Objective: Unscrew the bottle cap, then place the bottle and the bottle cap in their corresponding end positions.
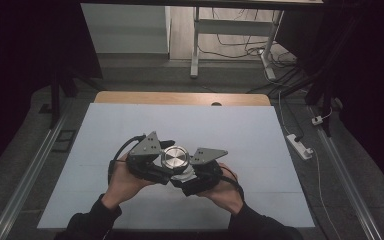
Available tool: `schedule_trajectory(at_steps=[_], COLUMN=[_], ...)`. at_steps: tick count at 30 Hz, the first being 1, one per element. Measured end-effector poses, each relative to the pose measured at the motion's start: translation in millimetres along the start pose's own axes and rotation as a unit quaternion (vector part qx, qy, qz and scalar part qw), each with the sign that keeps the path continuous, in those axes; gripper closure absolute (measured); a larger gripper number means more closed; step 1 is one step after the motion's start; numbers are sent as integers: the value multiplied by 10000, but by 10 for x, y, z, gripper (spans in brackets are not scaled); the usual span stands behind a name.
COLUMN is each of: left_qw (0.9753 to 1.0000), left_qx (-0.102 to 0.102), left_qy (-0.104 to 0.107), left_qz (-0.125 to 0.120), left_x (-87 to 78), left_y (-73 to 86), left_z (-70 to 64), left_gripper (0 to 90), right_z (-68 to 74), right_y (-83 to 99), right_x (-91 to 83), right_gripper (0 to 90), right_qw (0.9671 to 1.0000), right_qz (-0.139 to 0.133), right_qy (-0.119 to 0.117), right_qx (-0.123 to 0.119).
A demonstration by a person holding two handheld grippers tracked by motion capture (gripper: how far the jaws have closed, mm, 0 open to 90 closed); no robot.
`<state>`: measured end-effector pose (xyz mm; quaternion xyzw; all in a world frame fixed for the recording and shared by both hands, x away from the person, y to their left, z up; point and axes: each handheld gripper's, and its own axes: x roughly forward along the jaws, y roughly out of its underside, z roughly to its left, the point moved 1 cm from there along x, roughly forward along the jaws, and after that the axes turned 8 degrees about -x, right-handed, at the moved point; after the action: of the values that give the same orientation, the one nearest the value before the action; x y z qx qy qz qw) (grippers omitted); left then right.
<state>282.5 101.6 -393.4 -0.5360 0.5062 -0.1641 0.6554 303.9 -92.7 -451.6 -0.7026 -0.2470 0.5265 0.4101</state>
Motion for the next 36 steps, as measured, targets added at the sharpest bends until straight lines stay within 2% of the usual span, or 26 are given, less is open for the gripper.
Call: schedule_trajectory(at_steps=[8, 19, 36], left_qw=[9999, 9998, 9993], left_qx=[-76, -104, -51], left_qy=[63, 169, 358], left_qz=[-33, -8, 49], left_x=[-39, -71, -45], left_y=[25, 101, 201], left_z=[14, -12, -81], left_gripper=[204, 204, 204], right_z=[-72, -210, -309], right_y=[36, 89, 114], right_x=[-12, -67, -127], right_gripper=[149, 149, 149], right_qw=[10000, 9997, 9992], right_qz=[2, 10, -16], right_qy=[34, 223, 386], right_qx=[40, 81, 102])
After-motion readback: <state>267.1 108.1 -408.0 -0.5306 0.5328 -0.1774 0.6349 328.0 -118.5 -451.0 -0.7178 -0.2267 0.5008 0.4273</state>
